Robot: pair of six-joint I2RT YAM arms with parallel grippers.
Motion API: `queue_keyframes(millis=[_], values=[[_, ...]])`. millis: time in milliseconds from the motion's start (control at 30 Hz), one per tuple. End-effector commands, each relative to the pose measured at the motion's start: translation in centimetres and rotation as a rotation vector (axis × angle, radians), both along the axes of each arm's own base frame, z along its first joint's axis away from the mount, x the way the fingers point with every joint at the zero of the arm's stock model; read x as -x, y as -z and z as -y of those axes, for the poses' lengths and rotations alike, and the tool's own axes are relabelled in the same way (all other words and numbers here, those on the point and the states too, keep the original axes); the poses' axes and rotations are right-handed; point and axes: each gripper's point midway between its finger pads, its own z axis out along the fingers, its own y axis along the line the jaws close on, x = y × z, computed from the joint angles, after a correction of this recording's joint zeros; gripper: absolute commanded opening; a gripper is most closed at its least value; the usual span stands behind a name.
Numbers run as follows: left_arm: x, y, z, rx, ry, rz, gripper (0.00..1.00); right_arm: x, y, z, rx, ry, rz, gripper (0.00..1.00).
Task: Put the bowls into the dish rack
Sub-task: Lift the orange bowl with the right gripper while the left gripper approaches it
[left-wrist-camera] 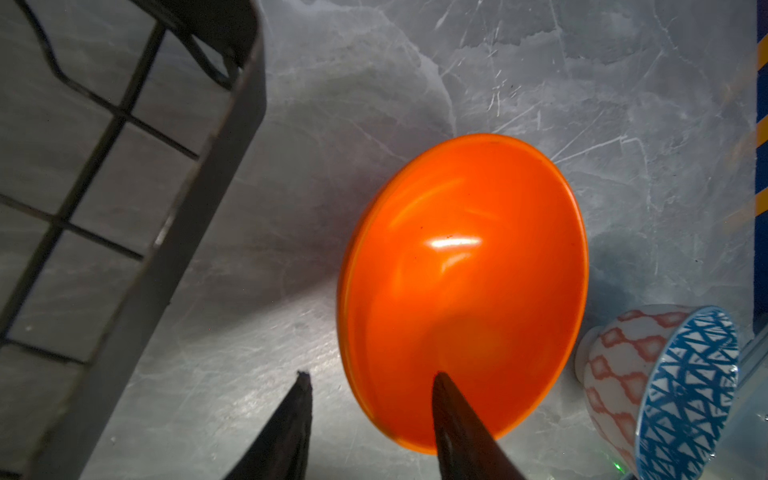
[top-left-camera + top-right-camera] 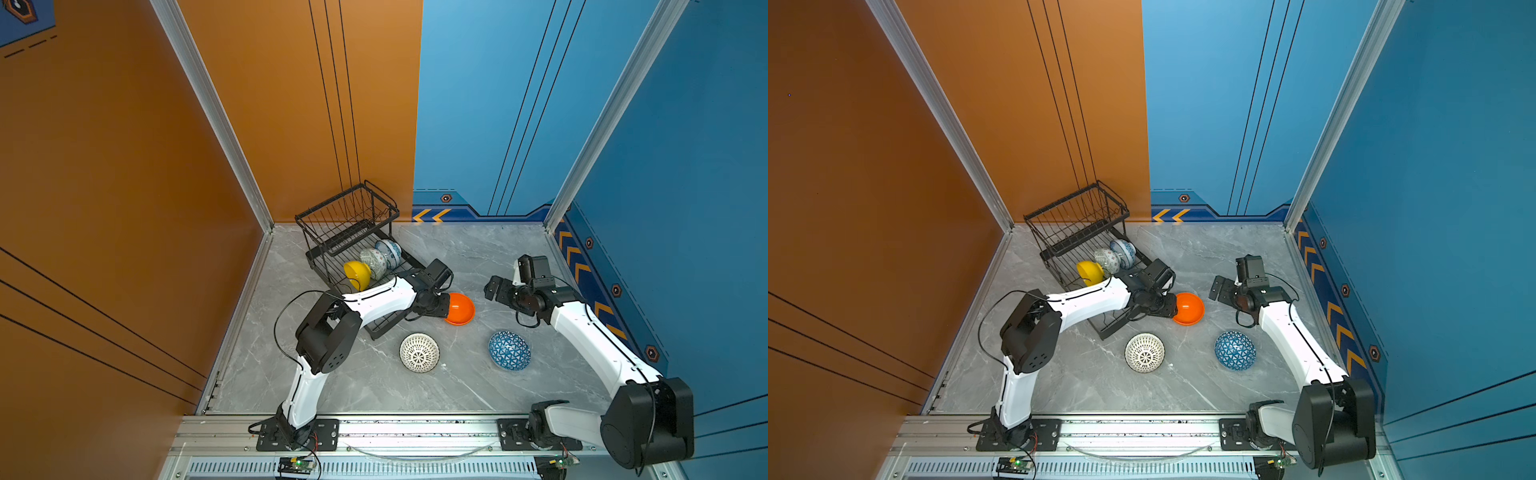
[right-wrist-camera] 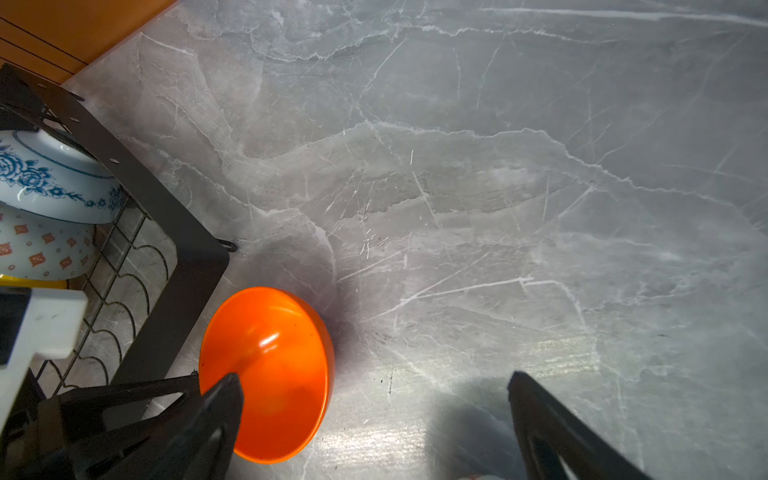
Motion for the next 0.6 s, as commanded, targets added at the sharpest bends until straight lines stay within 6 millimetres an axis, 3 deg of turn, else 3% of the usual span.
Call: queue_keyframes(millis=[0, 100, 400, 500, 567], values=[[-0.1, 1.0, -0.2, -0.036, 0.006, -0.021, 0.41, 0.5, 0.0, 0.0, -0.027, 0.014, 0.000, 1.00], [-0.2, 1.6, -0.1, -0.034, 0.005, -0.038, 0.30, 0.4, -0.1, -0.2, -0.039, 0.013, 0.004, 1.00], [-0.8, 0.5, 0.7, -0.002, 0.000, -0.025, 0.00, 0.6, -0.7, -1.1, -0.077, -0.011, 0.035, 1.00], [-1.6, -1.2, 1.4, 0.076, -0.017, -0.008, 0.00, 0.7, -2.1, -1.5, -0.099, -0.030, 0.067, 1.00], [-2.6, -3.7, 1.8, 0.159, -0.031, 0.034, 0.00, 0.7, -3.5, -1.9, -0.115, -0.050, 0.091, 1.00]])
